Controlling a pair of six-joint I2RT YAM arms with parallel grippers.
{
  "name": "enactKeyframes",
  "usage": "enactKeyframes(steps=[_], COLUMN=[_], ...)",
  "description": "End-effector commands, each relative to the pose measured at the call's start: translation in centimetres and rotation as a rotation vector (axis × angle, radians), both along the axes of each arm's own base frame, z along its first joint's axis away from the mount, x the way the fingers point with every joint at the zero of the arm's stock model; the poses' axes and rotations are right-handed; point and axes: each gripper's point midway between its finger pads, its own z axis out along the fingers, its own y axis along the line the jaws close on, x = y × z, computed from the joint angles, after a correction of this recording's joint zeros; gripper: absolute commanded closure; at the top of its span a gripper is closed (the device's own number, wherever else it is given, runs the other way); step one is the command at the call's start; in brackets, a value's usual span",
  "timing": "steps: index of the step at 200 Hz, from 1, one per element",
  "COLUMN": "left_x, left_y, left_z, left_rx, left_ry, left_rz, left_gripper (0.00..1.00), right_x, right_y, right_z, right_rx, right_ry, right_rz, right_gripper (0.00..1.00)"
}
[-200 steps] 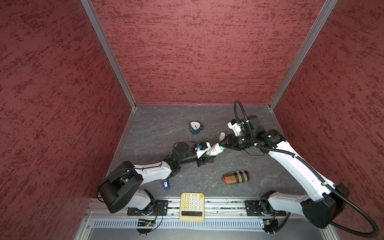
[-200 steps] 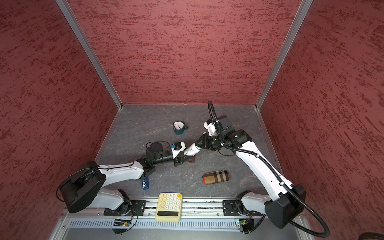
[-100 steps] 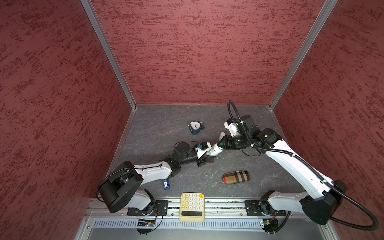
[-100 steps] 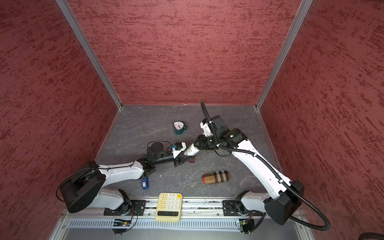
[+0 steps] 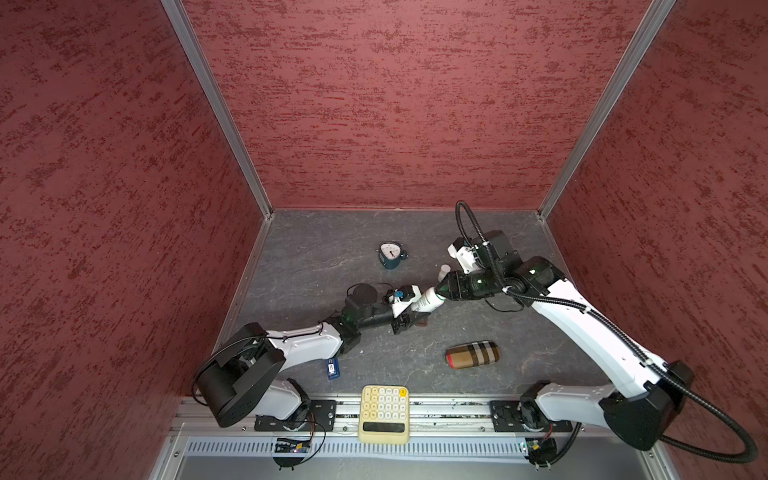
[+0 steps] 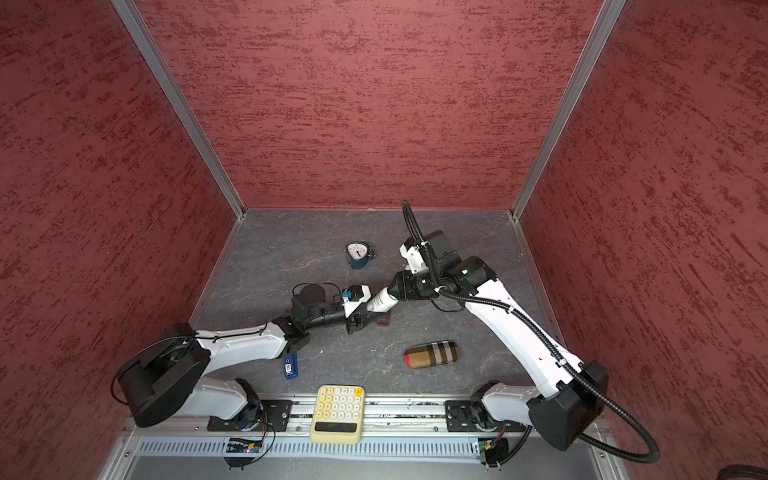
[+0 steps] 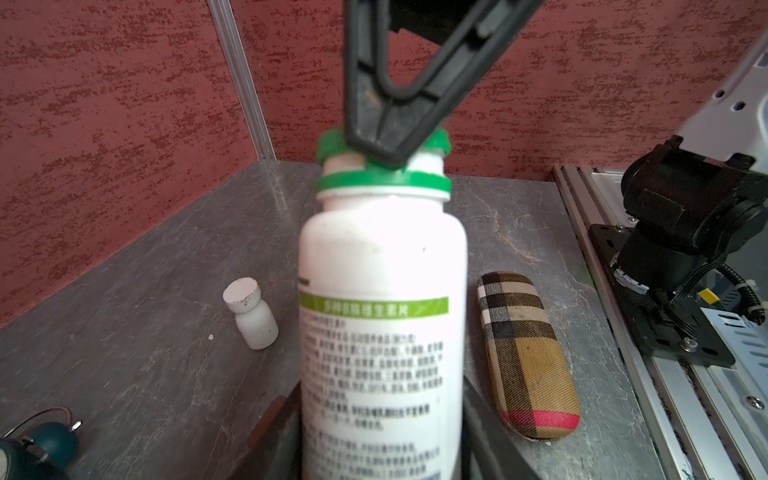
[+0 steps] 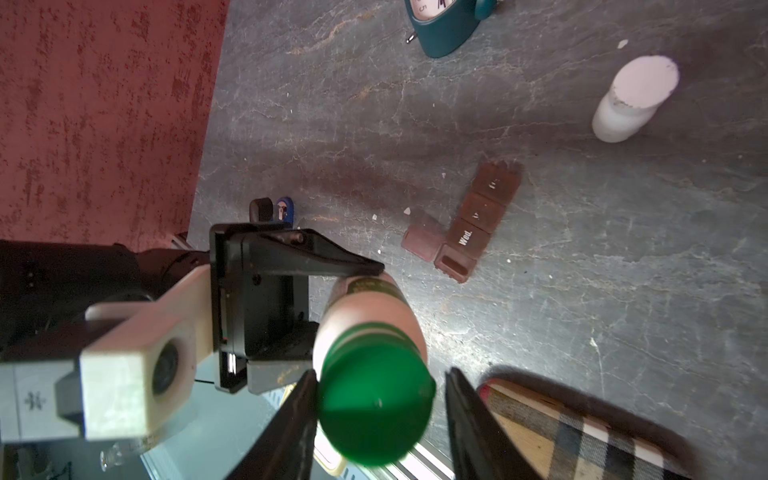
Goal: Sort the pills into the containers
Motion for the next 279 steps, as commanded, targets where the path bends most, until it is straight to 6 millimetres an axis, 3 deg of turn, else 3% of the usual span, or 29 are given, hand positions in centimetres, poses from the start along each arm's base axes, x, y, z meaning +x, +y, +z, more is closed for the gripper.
enactKeyframes(steps=[1,40,122,143,279], left_x=[0.1,-0.3,-1.3,-1.4,-1.7], left_y=[0.9,1.2,0.5,0.3,-0.1], left_z=[0.7,1.1,0.4,0.4,0.3], left_rx=[-0.031,-0.042,-0.023,-0.023,-0.011], left_ry=[0.016,0.027,0.067,0.073,0.078], left_rz=[0.002,-0.034,-0.113,-0.131,-0.148], left_gripper=[1.0,1.0,1.0,1.0,1.0], right_x=[-0.9,-0.9,-1.2,-0.9,-0.9], right_y=[-0.7,-0.5,1.2,1.2,2.1], right_z=[-0.1,-0.5,2.8,2.2,-0.7], right_rx=[0.04,0.138,0.332,0.327,0.368], right_ry=[0.026,0.079,0.061,0.083,0.194], right_rz=[0.027,0.033,0.118,0.113,0.121], right_gripper=[0.44,0.42,0.29,0.28,0.45])
